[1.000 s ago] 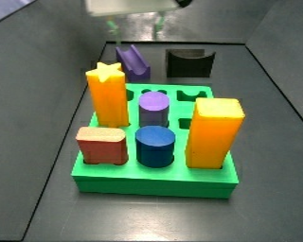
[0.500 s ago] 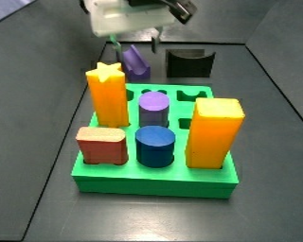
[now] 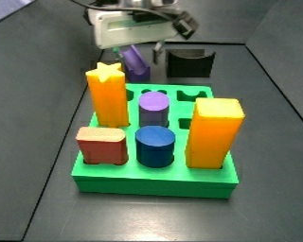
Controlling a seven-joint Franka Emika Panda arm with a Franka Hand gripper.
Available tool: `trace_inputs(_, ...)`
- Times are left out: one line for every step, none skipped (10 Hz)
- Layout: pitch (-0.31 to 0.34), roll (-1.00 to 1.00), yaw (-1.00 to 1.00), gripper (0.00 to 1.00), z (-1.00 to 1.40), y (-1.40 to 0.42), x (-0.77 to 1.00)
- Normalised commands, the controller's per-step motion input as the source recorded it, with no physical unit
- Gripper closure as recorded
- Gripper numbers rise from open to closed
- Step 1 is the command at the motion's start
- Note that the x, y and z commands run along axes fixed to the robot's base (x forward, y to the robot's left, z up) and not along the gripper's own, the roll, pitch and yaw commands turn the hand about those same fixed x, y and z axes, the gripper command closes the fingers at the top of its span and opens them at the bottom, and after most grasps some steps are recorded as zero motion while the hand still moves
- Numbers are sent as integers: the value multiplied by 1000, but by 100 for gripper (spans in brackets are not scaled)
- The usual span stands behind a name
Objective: Pick up the arch object. Move up. Place the arch object on the fixture. Regrasp the arch object. Move to above the board. Insert the arch object.
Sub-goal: Pick up the arch object.
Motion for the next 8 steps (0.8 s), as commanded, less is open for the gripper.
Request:
trace_inputs(0, 36, -229, 0, -186, 43, -29)
trace_inputs(0, 31, -214, 0, -200, 0, -80)
trace_inputs(-14, 11, -126, 0, -263, 0, 46)
trace_inputs(-41, 13, 0, 0, -440, 143, 340)
trace_inputs(-73, 56, -14, 0, -434, 71, 9)
trace_inputs(-39, 30, 0, 0, -211, 60, 0)
trace_inputs(-27, 0, 0, 0, 0, 0, 0)
trace_inputs(-23, 0, 0, 0, 0, 0, 0)
